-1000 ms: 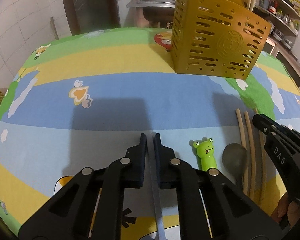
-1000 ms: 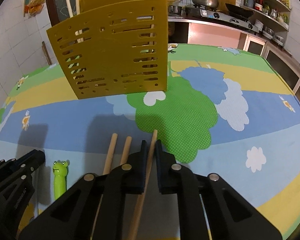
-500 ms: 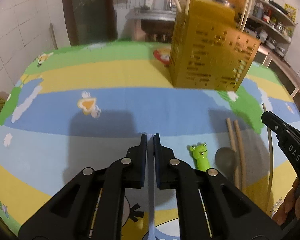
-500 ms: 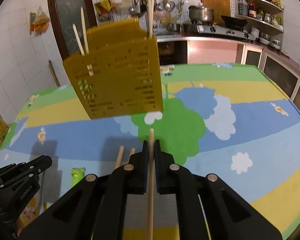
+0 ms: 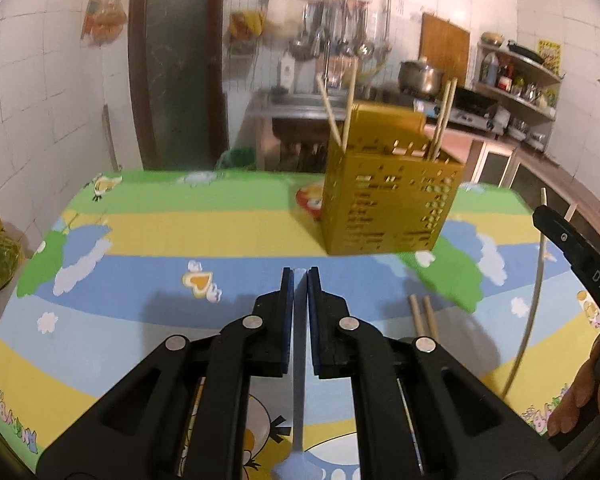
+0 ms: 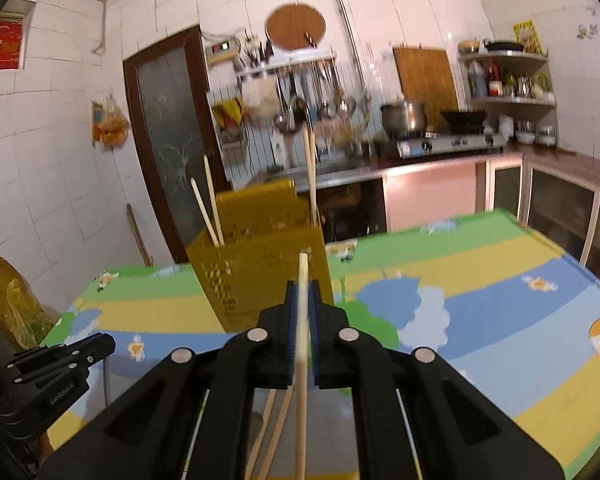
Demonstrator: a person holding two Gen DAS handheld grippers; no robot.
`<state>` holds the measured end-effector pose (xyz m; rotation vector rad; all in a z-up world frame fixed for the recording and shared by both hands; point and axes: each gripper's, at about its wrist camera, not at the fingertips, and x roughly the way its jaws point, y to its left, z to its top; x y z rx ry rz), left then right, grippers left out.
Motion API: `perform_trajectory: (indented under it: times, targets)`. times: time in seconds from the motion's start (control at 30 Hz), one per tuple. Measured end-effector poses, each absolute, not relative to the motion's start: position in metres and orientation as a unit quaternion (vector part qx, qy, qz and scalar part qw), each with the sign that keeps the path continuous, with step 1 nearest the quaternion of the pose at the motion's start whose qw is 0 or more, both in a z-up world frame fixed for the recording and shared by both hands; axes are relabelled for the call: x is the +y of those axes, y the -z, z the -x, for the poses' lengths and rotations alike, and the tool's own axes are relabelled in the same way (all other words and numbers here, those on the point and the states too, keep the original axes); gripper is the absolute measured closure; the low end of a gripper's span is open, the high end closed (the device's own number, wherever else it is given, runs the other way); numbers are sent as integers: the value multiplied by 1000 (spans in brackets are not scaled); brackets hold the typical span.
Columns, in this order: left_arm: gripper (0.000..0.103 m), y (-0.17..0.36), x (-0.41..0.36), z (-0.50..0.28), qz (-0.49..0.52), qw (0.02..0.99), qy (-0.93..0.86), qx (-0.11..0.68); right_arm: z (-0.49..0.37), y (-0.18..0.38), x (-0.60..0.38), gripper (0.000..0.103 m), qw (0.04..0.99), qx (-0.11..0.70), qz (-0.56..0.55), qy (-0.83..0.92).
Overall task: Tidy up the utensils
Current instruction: 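Lift the spoon and chopstick and carry them over the yellow holder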
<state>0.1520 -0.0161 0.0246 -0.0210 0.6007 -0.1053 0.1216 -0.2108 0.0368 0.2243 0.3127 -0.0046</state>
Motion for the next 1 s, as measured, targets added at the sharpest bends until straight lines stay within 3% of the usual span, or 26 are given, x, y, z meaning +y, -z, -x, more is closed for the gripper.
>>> perform_trajectory:
  times: [0.53,1.0]
  targets:
    - [97,-52,-17,-141,5,965,73,252,-112,-66,-201,97,992,107,-68,12]
    - [97,-171,-39,-201,44,987,84,128,-168,-168,-218,97,998,6,-70,9]
